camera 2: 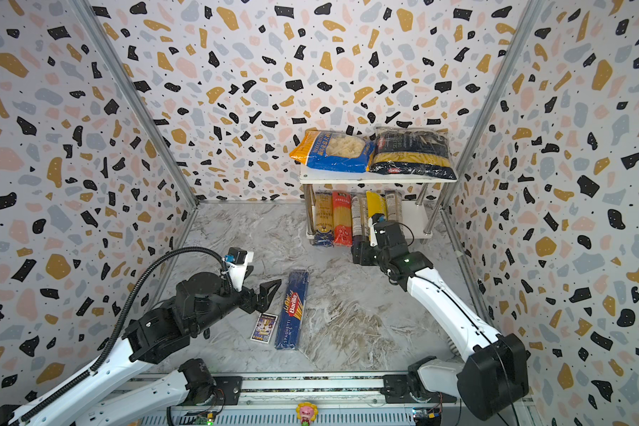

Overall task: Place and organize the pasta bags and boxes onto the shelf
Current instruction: 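Move the right gripper back to the blue Barilla box on the floor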

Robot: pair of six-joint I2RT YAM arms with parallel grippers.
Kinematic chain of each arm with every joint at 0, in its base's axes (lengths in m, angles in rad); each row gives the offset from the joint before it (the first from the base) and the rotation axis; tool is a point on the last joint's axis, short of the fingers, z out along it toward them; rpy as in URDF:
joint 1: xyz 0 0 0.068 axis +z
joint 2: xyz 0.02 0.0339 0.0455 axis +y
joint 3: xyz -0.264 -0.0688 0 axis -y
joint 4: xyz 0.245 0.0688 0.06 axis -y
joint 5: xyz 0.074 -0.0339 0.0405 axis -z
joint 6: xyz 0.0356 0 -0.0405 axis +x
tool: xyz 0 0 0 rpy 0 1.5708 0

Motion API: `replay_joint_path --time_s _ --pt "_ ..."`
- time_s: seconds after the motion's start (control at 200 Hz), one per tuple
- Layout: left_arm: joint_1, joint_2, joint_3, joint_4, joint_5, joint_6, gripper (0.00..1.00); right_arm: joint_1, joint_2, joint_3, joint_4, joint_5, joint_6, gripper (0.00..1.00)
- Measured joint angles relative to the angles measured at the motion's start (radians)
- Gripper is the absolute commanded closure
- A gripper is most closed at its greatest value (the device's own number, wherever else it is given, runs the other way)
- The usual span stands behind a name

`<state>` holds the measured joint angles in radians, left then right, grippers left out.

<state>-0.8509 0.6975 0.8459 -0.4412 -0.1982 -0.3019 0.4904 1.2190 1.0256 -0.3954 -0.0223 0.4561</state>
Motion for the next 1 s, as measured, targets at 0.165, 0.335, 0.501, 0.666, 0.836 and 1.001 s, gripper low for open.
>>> replay_joint_path --time_s 0.165,0.335,0.501,0.666,0.836,1.001 --pt "0.0 -0.069 -0.004 -0.038 -0.004 -0.014 0.0 0.218 -0.046 -0.044 -0.017 0.1 0.134 0.19" --pt "0.0 -0.147 -0.004 -0.074 -0.012 -0.033 0.01 0.452 -0.008 -0.063 -0.021 0.187 0.268 0.17" --pt "0.0 -0.184 -0.003 -0.097 -0.021 -0.048 0.0 0.626 0.148 -0.044 -0.024 0.256 0.366 0.16" --pt "0.0 -0.189 -0.002 -0.127 -0.02 -0.057 0.01 0.723 0.313 0.01 -0.035 0.292 0.426 0.15" --pt "0.0 -0.209 0.001 -0.143 -0.021 -0.058 0.01 0.769 0.426 0.089 -0.044 0.303 0.46 0.15" --pt "0.0 -0.22 0.01 -0.159 -0.021 -0.058 0.01 0.792 0.496 0.13 -0.04 0.3 0.471 0.15"
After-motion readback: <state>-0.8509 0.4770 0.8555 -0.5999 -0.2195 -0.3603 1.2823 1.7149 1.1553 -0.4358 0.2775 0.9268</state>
